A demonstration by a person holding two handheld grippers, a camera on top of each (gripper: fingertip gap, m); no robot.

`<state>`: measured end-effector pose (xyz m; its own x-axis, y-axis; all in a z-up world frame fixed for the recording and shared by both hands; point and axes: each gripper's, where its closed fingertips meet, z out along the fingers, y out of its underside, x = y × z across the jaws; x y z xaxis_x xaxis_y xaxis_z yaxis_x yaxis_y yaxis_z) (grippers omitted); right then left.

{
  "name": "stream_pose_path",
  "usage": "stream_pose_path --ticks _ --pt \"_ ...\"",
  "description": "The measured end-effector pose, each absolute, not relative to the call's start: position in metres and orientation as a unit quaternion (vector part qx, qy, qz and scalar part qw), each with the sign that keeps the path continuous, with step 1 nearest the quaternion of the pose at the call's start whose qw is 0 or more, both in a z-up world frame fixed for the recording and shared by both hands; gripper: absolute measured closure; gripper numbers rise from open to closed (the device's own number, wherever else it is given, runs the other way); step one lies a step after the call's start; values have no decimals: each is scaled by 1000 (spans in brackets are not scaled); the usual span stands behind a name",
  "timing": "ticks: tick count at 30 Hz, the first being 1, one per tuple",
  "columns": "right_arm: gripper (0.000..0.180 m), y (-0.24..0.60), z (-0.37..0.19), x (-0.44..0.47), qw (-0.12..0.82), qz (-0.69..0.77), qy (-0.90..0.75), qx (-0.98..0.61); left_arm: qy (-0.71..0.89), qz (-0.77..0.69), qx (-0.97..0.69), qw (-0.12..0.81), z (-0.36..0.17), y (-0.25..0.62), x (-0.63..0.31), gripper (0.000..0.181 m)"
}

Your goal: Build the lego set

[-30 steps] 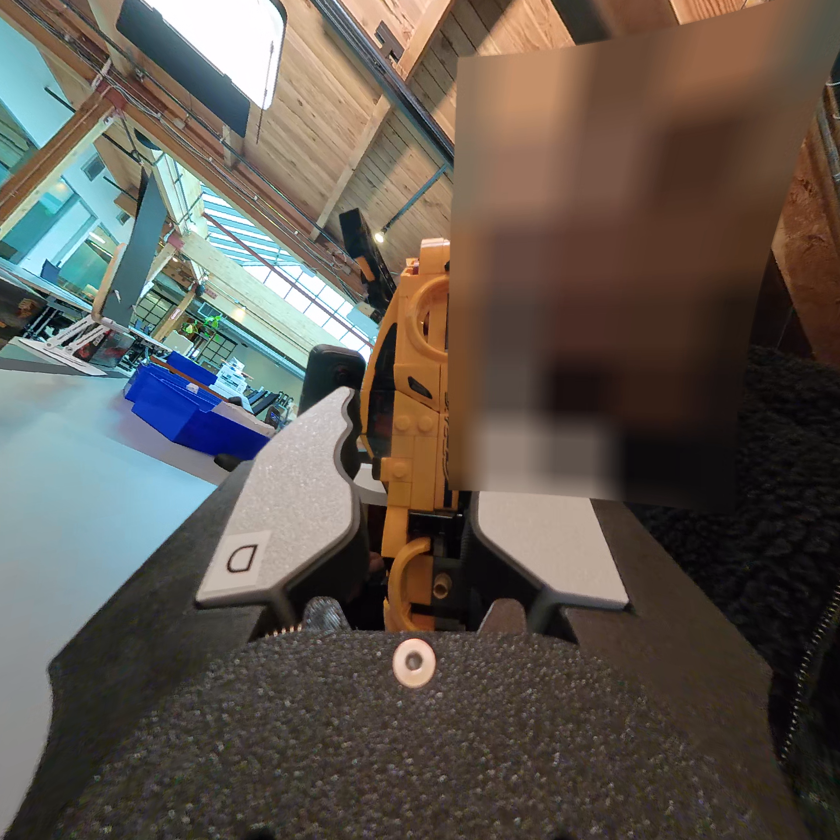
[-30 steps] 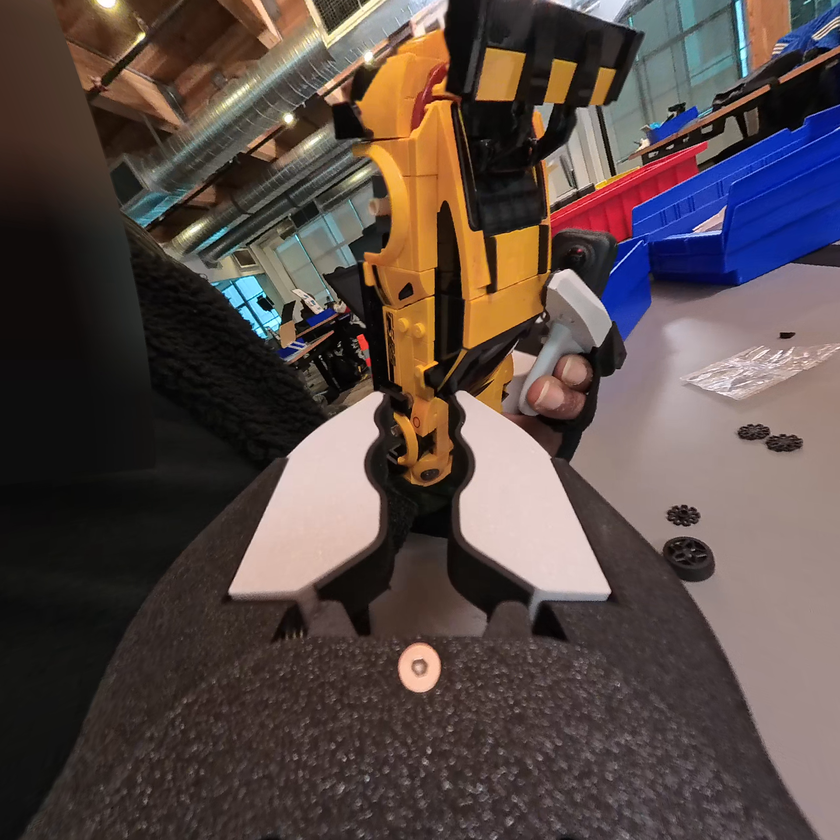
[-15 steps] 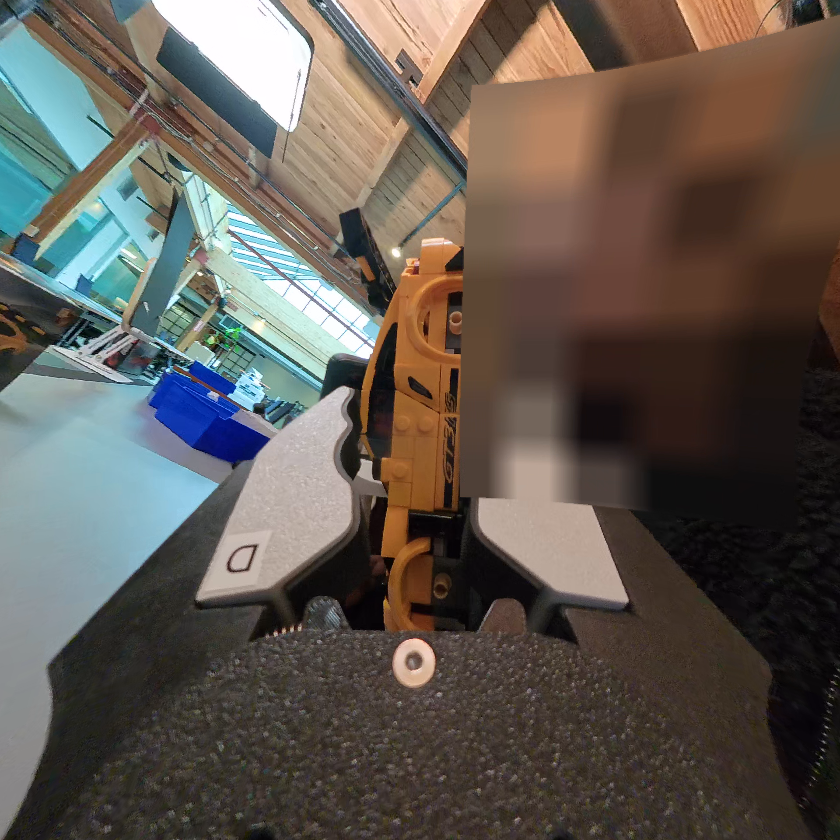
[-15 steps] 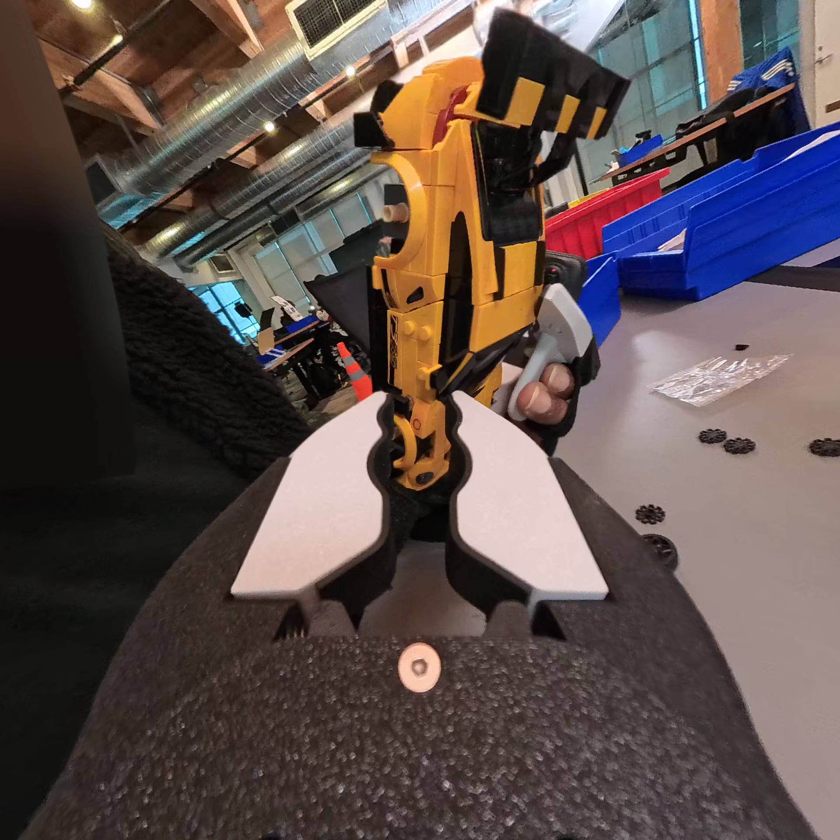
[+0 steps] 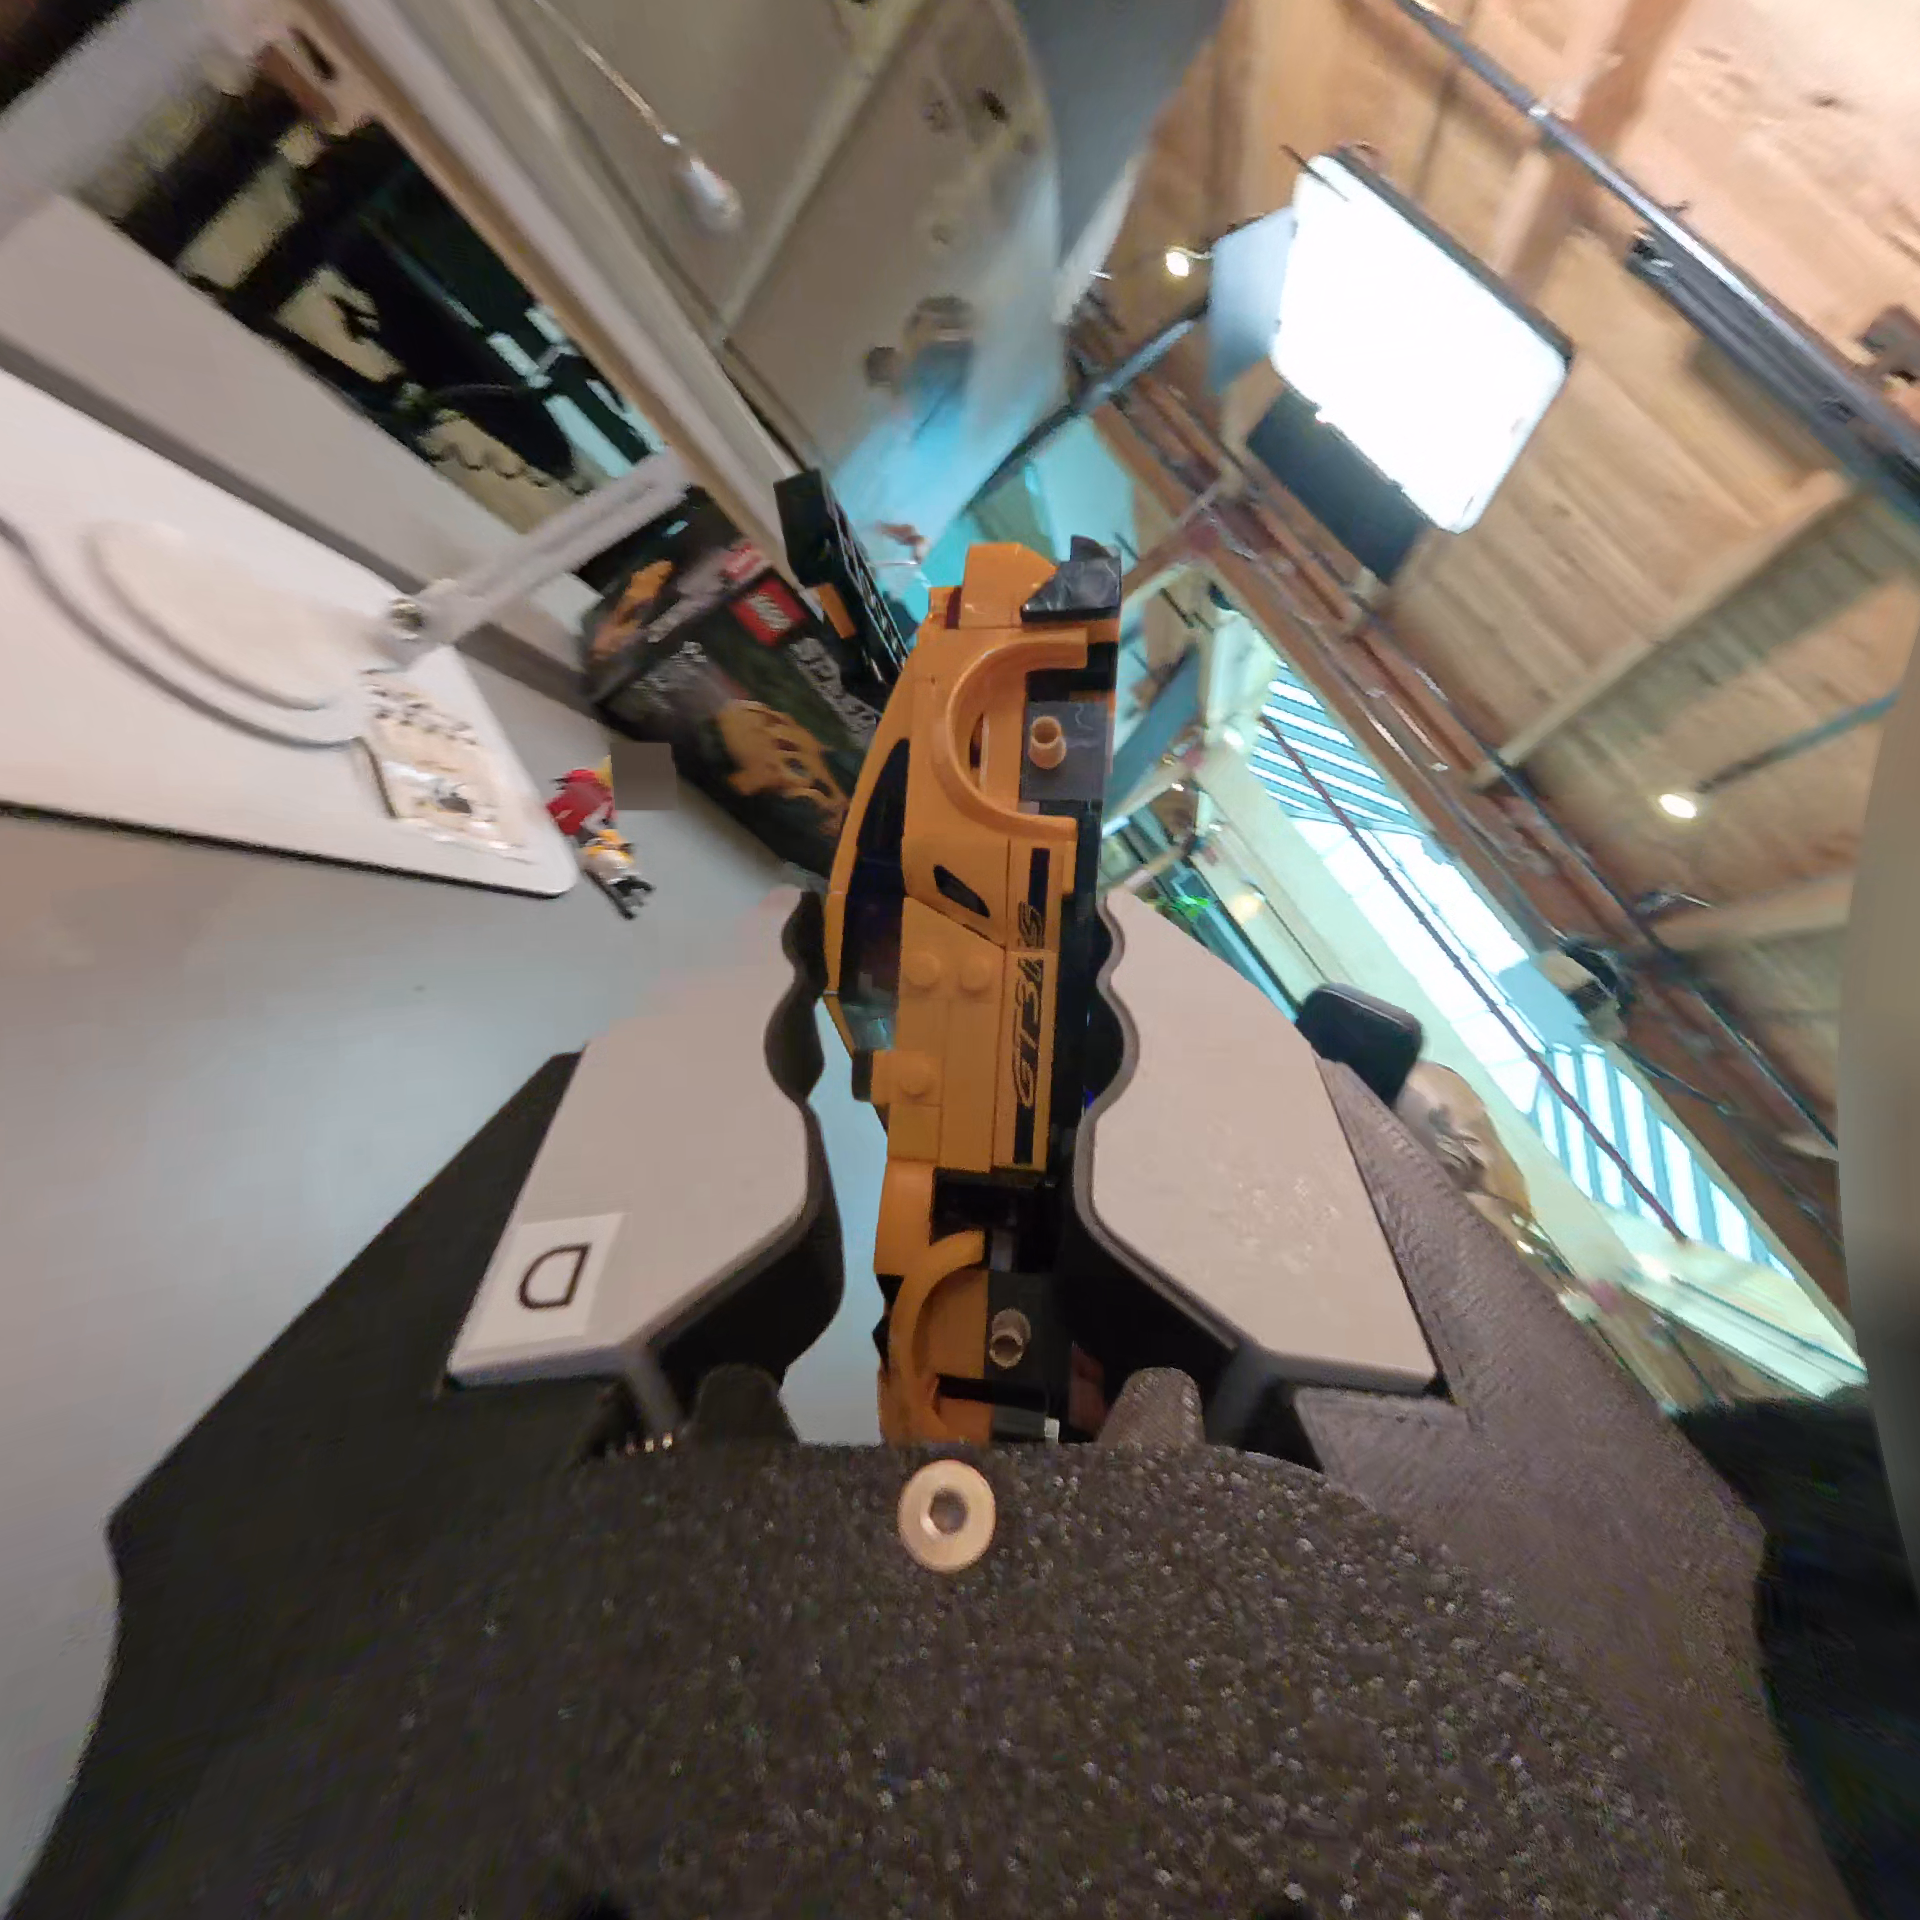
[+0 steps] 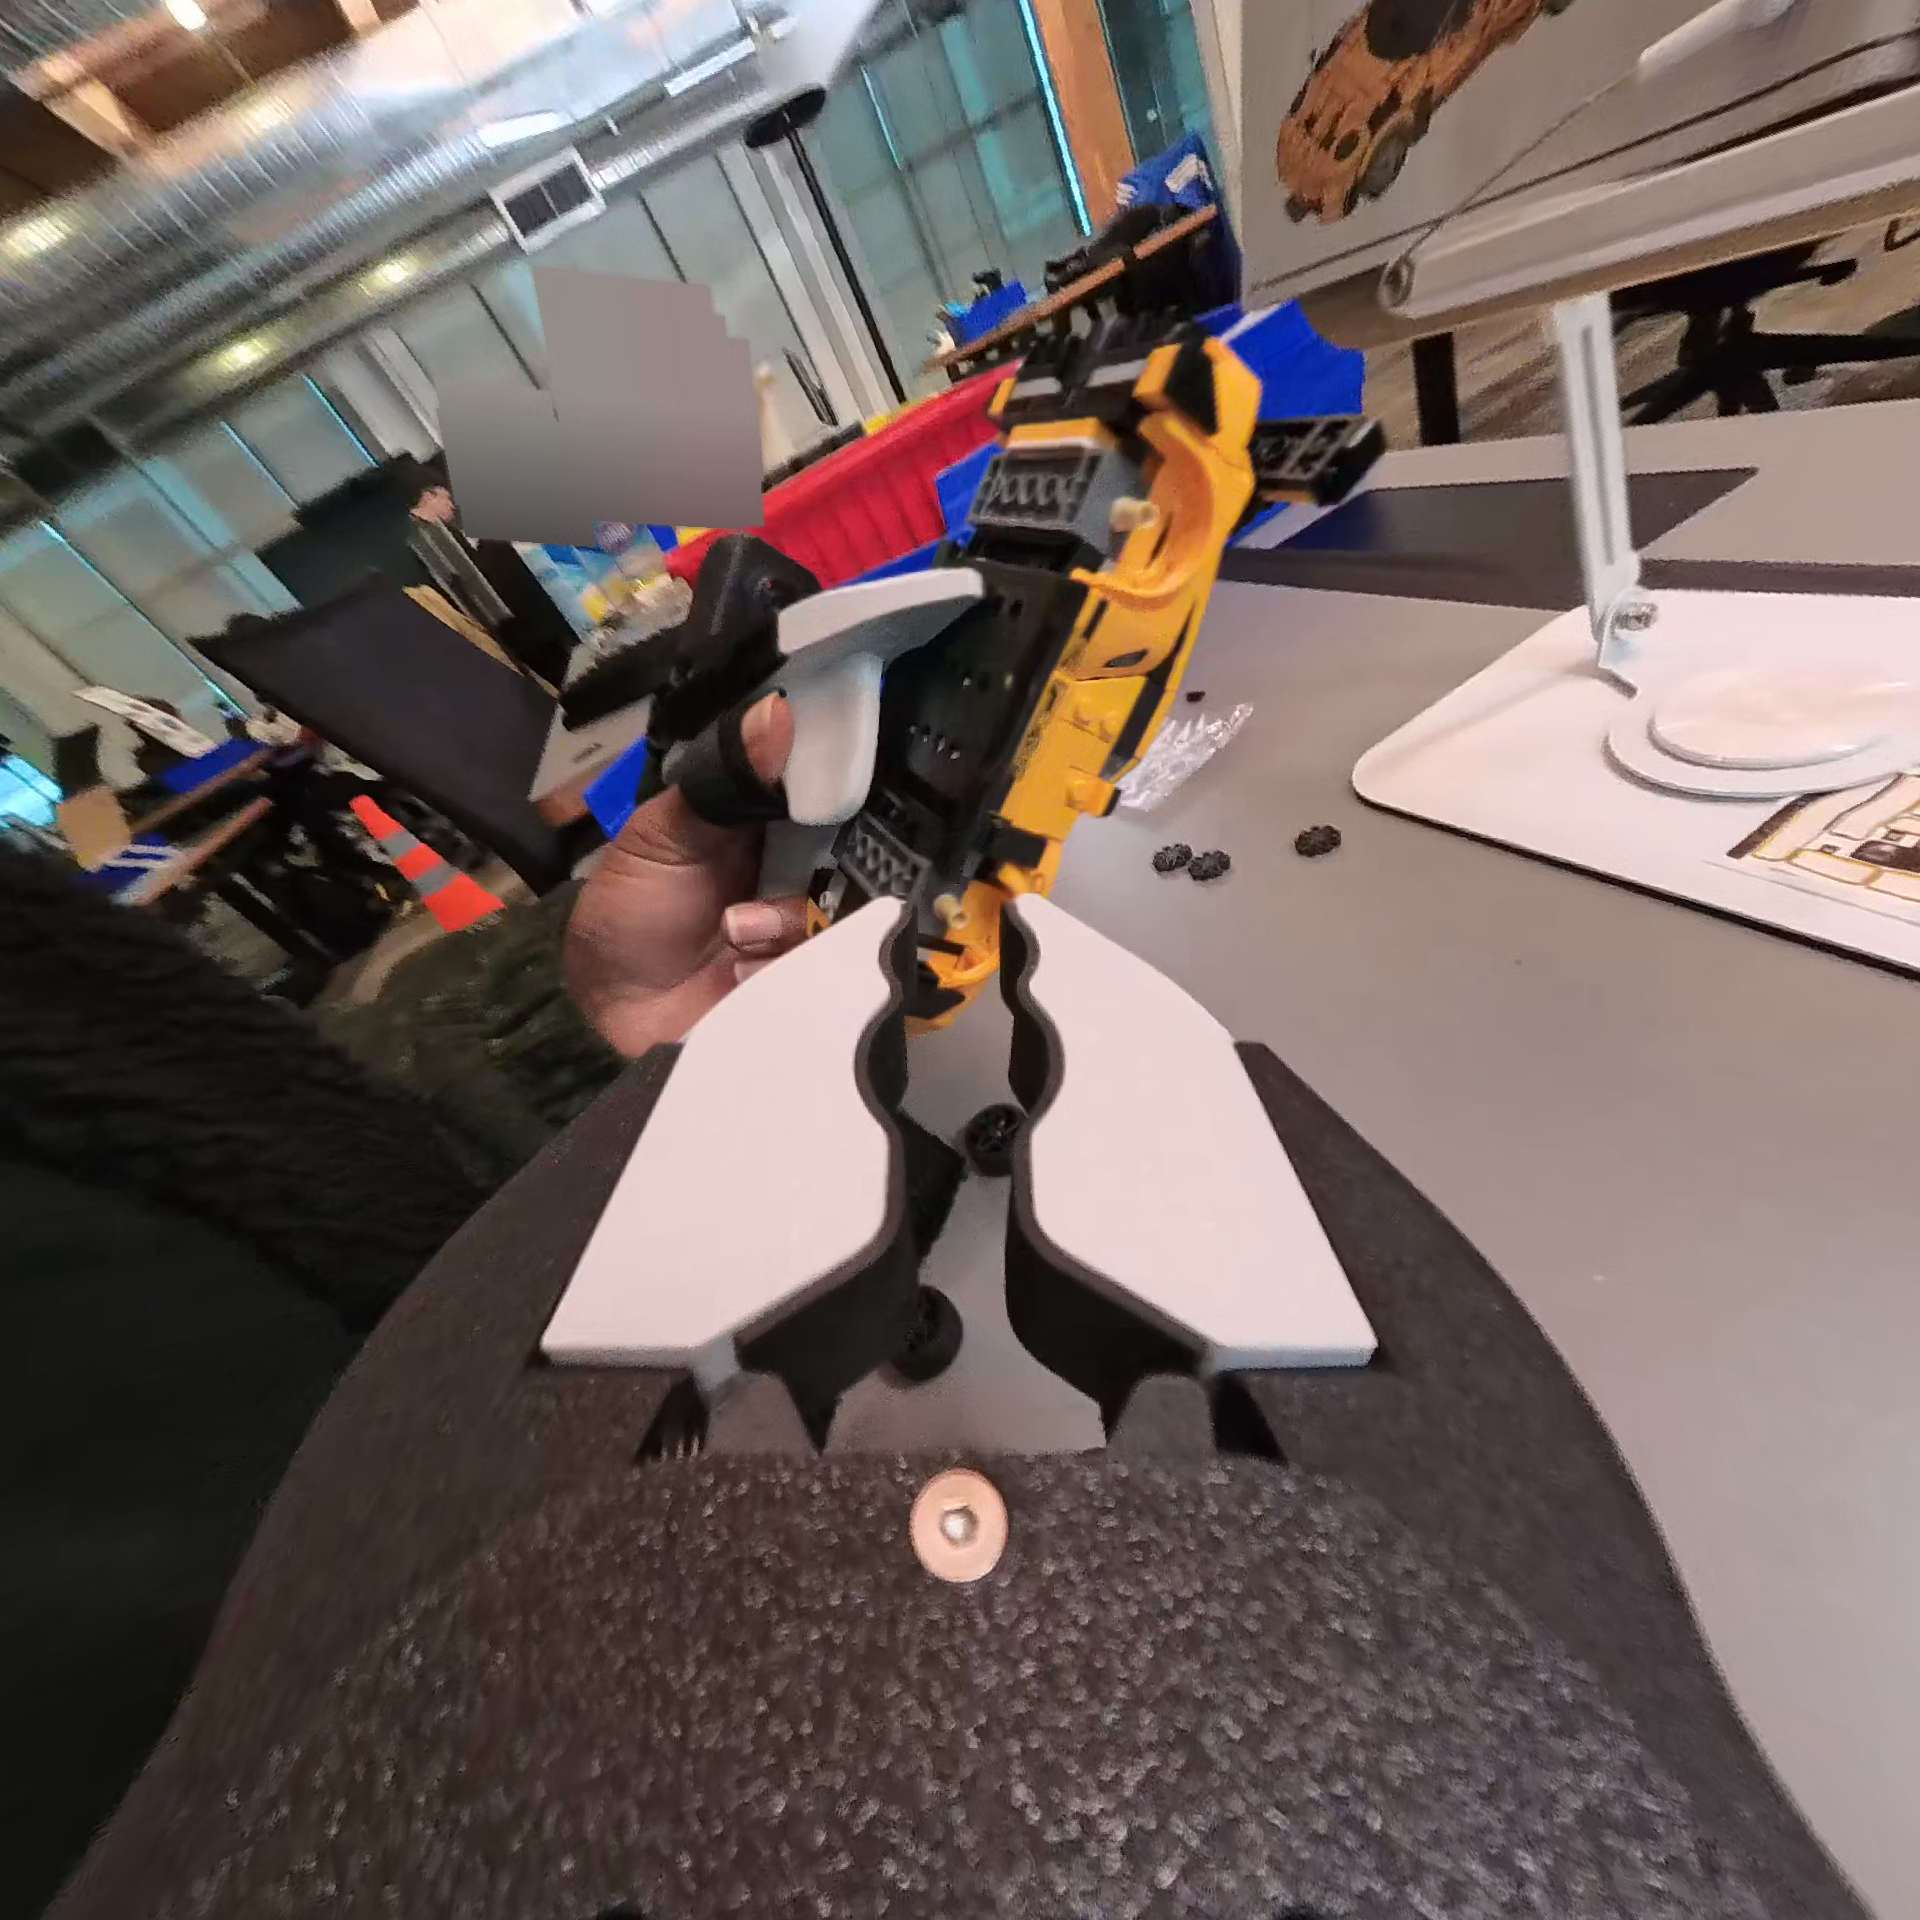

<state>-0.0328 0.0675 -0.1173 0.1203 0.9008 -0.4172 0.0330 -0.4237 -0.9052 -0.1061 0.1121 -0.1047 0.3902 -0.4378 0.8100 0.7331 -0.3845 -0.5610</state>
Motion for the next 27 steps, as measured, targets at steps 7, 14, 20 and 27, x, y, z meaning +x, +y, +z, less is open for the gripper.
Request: stream_pose_path --ticks 7,14,20,27 --pt "164 58 -130 -56 340 562 -353 -666 -143 -523 -641 543 -110 109 -108 132" --pt "170 60 -128 -64 320 582 -330 -671 -157 -543 -624 540 -113 108 -114 133" --pt "174 63 -125 -62 300 618 -299 -662 -161 -571 -604 532 -112 107 -113 133" --pt "162 76 -127 -50 329 598 -303 -665 -170 -649 -556 491 -110 104 -109 131"
